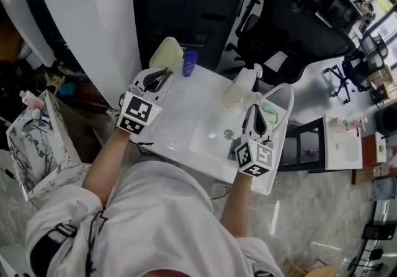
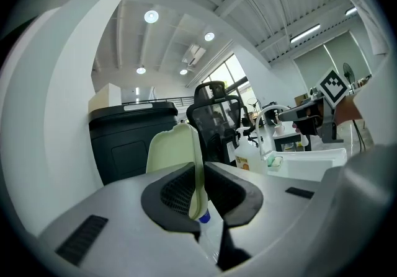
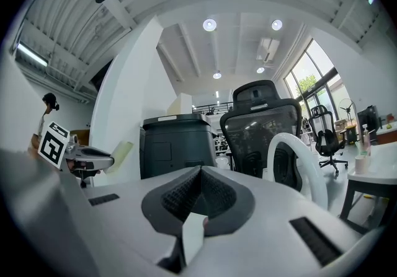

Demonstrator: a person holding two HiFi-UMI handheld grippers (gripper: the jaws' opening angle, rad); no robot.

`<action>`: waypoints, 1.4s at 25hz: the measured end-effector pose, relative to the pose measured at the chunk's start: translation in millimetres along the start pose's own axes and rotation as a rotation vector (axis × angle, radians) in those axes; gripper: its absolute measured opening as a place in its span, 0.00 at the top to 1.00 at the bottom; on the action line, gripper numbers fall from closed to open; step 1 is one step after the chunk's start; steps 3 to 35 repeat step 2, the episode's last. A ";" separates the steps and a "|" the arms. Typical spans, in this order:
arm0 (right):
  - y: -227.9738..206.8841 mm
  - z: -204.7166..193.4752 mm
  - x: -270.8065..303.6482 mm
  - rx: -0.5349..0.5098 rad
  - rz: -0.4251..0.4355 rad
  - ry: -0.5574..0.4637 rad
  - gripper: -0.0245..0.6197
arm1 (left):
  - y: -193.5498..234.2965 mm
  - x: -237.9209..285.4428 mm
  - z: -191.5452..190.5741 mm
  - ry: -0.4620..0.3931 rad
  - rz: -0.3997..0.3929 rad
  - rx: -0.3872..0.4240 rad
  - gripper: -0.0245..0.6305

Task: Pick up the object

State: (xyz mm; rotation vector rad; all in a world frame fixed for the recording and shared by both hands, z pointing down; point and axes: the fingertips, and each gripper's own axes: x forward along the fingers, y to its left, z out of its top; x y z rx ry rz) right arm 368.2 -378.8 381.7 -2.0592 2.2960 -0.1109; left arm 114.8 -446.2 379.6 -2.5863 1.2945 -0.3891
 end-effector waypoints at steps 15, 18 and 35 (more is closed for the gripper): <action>-2.9 -0.6 2.0 0.005 -0.006 0.002 0.95 | 0.4 2.4 -1.3 0.004 -0.002 0.002 0.87; -2.9 -0.6 2.0 0.005 -0.006 0.002 0.95 | 0.4 2.4 -1.3 0.004 -0.002 0.002 0.87; -2.9 -0.6 2.0 0.005 -0.006 0.002 0.95 | 0.4 2.4 -1.3 0.004 -0.002 0.002 0.87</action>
